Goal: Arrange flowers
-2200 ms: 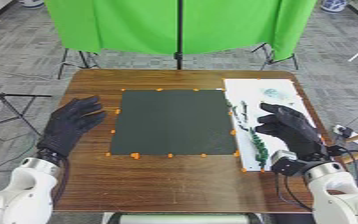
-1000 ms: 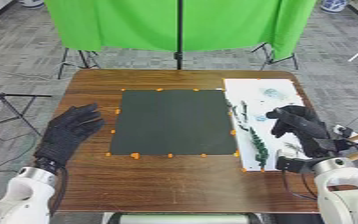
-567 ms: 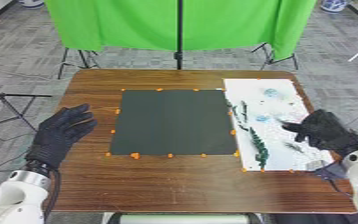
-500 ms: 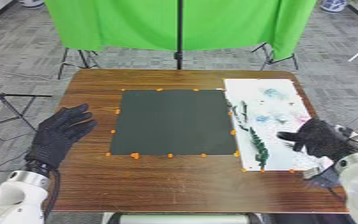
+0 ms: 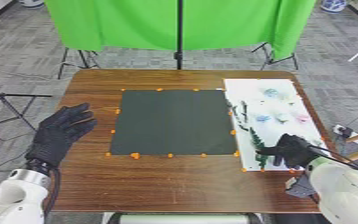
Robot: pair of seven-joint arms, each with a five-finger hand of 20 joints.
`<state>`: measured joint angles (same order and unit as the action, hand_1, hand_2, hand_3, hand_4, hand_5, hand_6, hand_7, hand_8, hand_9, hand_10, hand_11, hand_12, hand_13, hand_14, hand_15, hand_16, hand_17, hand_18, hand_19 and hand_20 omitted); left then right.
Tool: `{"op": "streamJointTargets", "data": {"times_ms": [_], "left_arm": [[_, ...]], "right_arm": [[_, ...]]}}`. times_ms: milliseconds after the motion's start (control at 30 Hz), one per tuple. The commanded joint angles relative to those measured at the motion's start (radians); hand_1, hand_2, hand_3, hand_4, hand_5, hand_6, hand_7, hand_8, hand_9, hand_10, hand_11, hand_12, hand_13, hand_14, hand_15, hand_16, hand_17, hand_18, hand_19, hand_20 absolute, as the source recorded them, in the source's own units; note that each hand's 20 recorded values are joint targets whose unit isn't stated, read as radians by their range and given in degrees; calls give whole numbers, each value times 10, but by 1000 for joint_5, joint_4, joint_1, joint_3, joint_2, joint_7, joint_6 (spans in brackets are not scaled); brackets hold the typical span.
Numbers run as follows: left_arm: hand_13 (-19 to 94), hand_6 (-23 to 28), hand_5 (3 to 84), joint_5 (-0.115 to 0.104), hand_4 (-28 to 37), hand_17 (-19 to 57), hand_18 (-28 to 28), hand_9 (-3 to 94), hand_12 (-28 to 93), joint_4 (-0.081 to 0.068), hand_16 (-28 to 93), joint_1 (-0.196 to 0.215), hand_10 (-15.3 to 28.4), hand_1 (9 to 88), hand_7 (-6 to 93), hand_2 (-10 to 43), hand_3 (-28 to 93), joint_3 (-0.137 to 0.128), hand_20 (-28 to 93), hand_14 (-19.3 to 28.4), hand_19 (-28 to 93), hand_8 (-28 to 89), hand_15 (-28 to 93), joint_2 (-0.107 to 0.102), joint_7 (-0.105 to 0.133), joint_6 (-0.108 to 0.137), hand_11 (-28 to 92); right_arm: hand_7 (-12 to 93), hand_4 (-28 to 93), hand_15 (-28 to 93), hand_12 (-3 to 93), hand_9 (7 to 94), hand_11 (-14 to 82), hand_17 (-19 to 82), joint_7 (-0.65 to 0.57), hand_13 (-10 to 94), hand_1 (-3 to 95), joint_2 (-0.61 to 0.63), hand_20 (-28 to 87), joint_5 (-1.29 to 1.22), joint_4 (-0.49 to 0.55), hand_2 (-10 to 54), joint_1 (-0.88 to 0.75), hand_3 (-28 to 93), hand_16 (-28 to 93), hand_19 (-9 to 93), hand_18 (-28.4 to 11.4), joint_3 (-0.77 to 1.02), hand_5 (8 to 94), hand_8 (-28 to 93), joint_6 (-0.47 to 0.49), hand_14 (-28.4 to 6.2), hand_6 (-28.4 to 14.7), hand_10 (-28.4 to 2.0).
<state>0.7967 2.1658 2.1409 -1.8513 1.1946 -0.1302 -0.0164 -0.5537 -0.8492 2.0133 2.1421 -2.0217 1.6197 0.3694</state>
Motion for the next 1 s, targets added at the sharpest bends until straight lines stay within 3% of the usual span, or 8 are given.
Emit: {"op": "streamJointTargets", "data": {"times_ms": [33, 167, 300, 467, 600, 733, 867, 1000], "left_arm": [[276, 73, 414, 2, -283, -61, 237, 353, 145, -1, -74, 23, 160, 261, 243, 52, 726, -7, -40, 187, 623, -116, 497, 2, -12, -2, 332], [276, 73, 415, 5, -283, -60, 238, 353, 144, 1, -74, 27, 160, 261, 243, 52, 726, -10, -39, 188, 624, -116, 497, 6, -15, -8, 332], [276, 73, 414, -1, -283, -61, 238, 353, 145, 2, -74, 35, 160, 260, 242, 53, 725, -7, -39, 187, 624, -115, 497, -8, -11, 0, 332], [276, 73, 414, -2, -283, -61, 238, 353, 144, 1, -74, 35, 160, 260, 242, 53, 725, -7, -39, 188, 624, -115, 498, -8, -17, -8, 332], [276, 73, 414, -2, -283, -61, 237, 353, 144, -1, -74, 31, 160, 260, 243, 53, 724, -4, -39, 188, 624, -115, 498, -8, -18, -7, 332], [276, 73, 414, -1, -283, -60, 237, 352, 145, 0, -74, 36, 159, 260, 243, 53, 724, -5, -39, 188, 624, -115, 498, -4, -17, -3, 332], [276, 73, 414, -1, -283, -60, 237, 353, 144, 2, -74, 45, 159, 260, 242, 53, 724, -6, -39, 188, 623, -115, 498, 1, -13, 2, 332], [276, 73, 414, -2, -283, -60, 237, 352, 144, -1, -74, 41, 160, 260, 242, 53, 725, -4, -38, 187, 623, -115, 498, 5, -14, 2, 333]], "right_arm": [[472, -283, 777, 365, 833, 584, 321, -6, 745, 116, 76, 243, 38, -78, -84, 69, 631, 338, 863, -218, -92, 813, -177, 57, -132, -11, -126], [472, -283, 777, 365, 827, 584, 319, -19, 741, 110, 108, 241, 65, -118, -78, 118, 669, 335, 860, -217, -172, 807, -176, 115, -131, -11, -127], [472, -283, 778, 364, 826, 584, 317, -35, 740, 112, 114, 240, 94, -127, -74, 155, 686, 334, 858, -217, -243, 802, -177, 158, -131, -10, -127], [478, -282, 777, 364, 821, 583, 317, -55, 738, 144, 112, 236, 162, -124, -94, 164, 718, 330, 858, -214, -325, 795, -181, 235, -127, -8, -127], [519, -282, 774, 359, 826, 595, 321, -90, 748, 264, 102, 232, 172, -135, -95, 150, 756, 327, 855, -205, -383, 786, -201, 229, -108, 14, -115], [549, -282, 788, 363, 834, 612, 329, -75, 759, 301, 83, 232, 160, -164, -95, 131, 764, 330, 861, -200, -415, 789, -205, 199, -103, 23, -109], [586, -282, 814, 361, 877, 641, 364, -3, 796, 373, 61, 228, 175, -192, -95, 81, 848, 342, 878, -182, -398, 815, 69, 119, -101, 6, -99], [601, -231, 721, 328, 894, 571, 397, -13, 835, 354, 45, 235, 114, -202, -89, 43, 893, 305, 877, -170, -378, 806, 114, 57, -74, -17, -84]]}}
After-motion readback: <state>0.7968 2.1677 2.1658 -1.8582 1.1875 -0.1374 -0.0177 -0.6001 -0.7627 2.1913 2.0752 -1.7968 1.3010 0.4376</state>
